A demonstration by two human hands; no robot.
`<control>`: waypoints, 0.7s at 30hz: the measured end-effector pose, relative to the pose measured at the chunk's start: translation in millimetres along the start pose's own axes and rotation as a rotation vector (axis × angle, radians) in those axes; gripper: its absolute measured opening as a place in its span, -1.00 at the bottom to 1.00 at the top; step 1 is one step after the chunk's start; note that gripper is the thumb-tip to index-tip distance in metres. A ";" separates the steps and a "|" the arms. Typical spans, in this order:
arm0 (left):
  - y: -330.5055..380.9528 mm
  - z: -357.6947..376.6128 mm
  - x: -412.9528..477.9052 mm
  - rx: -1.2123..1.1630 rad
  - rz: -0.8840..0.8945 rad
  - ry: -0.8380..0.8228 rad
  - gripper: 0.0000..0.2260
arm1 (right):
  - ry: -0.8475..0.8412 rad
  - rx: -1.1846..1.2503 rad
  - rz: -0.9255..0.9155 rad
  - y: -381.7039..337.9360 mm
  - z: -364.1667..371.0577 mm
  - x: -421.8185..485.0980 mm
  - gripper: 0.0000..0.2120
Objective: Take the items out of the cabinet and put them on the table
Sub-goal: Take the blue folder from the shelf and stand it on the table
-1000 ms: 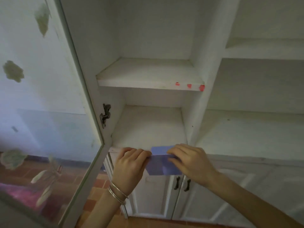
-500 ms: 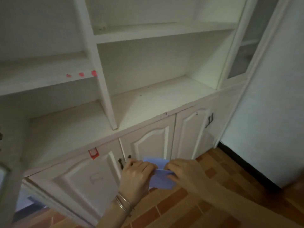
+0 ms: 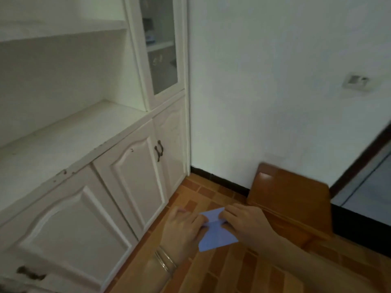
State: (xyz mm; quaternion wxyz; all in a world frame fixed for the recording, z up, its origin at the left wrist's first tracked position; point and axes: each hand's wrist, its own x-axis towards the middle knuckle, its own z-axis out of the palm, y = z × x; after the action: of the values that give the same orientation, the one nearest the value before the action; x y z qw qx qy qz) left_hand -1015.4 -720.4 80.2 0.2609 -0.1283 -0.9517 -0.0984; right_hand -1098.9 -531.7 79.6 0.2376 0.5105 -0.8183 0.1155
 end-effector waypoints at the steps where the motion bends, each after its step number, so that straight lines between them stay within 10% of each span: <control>1: 9.5 14.6 15.0 -0.017 0.012 -0.015 -0.85 | -0.012 -0.031 0.021 17.1 -4.9 -9.3 -0.88; 21: 53.6 195.6 216.9 -0.201 0.277 -0.224 -0.88 | -0.468 -0.003 0.622 216.1 -4.4 -80.3 -0.92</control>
State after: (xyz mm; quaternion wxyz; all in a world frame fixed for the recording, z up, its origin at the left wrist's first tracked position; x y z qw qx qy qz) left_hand -1272.0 -578.0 34.7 0.1502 -0.2936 -0.9334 -0.1411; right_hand -1260.7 -369.4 54.3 -0.0008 0.2504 -0.9662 0.0611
